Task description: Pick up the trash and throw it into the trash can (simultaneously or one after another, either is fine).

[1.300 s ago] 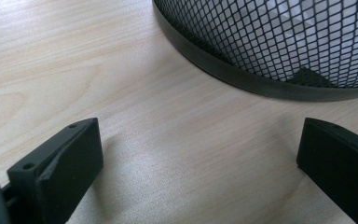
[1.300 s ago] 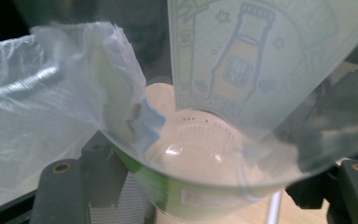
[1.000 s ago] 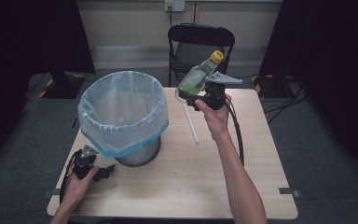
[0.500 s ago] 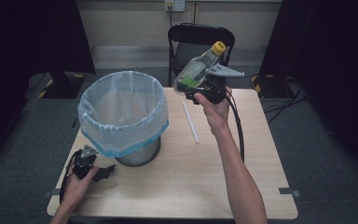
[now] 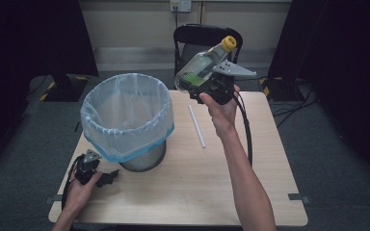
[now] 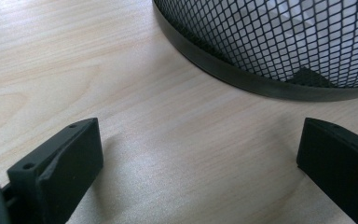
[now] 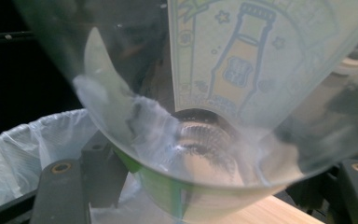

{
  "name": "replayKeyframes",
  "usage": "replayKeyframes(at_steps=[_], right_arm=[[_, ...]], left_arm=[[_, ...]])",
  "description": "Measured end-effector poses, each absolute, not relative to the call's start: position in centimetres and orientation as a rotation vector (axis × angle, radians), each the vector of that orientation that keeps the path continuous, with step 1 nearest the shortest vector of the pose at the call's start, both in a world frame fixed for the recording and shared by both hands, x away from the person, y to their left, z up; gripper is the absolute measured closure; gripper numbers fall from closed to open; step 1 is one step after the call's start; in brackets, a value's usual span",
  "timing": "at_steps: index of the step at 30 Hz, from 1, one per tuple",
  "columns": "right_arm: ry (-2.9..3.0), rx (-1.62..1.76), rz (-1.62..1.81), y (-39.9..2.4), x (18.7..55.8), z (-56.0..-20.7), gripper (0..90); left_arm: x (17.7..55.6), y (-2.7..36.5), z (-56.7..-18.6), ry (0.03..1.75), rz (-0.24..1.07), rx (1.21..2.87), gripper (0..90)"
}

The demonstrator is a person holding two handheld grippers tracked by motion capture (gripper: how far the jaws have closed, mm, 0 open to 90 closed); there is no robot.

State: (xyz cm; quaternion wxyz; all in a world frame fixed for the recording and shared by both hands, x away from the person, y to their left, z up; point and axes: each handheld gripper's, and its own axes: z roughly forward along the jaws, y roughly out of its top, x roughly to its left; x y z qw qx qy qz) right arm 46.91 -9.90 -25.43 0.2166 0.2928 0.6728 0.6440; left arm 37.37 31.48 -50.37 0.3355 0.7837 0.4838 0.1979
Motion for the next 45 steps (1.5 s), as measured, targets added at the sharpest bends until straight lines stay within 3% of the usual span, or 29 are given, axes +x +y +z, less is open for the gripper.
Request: replayKeyframes(at_steps=[22, 45], right_arm=[[1.922, 0.711, 1.898, -5.8, 45.8, -23.0, 27.5], [2.156, 0.659, 1.899, 0.3, 46.6, -24.1, 27.4]], left_arm=[[37.4, 31.5, -50.4, 1.262, 0.517, 2.045, 0.0], [37.4, 31.5, -50.4, 1.262, 0.516, 2.045, 0.0]])
